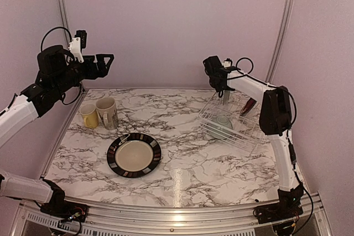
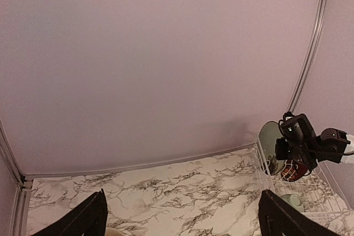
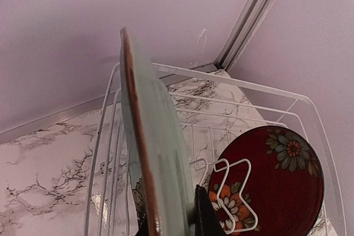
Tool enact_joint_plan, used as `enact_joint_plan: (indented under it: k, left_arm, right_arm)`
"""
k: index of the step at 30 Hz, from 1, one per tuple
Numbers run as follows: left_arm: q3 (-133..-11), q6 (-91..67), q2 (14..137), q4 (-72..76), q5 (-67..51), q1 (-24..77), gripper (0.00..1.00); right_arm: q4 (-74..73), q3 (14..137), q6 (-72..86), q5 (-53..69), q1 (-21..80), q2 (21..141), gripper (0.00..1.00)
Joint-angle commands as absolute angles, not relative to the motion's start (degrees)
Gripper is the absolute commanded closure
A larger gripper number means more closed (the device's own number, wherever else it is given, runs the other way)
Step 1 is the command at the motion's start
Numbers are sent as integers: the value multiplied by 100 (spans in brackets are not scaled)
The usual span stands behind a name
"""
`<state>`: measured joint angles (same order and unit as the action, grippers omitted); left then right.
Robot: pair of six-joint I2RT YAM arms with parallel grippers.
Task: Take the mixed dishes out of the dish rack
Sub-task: Grab the plate from the dish rack.
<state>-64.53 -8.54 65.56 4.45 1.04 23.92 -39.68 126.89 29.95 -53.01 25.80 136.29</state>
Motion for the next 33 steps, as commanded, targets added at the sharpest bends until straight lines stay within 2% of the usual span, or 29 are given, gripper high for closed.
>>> enact_joint_plan:
  k: [1, 14, 21, 29, 31, 33]
  left_arm:
    - [-6422, -858, 6572, 522, 45, 2363, 2]
    - [-6425, -914, 6627, 530, 26, 2361, 2]
    - [-6433, -953, 6638, 530, -126, 2364, 2]
    - [-6442, -965, 6704, 512, -197, 2358, 2]
    - [-6442, -961, 6734, 510, -208, 2358, 2]
    - [-6451, -958, 6770, 502, -239, 2363, 2]
  right_arm:
    - [-3842, 13023, 2875, -5558, 2781, 13307, 100]
    - [-3877, 13037, 2382, -6292, 2962, 12788, 100]
    - [-3790, 12627, 2319, -6104, 2968, 12150, 100]
    - [-2369, 10573, 1280, -4327, 2870, 10484, 100]
    - [-2101, 10088, 1241, -3546, 2713, 9997, 100]
    - [-1763, 9505, 1350, -2273, 2450, 9465, 100]
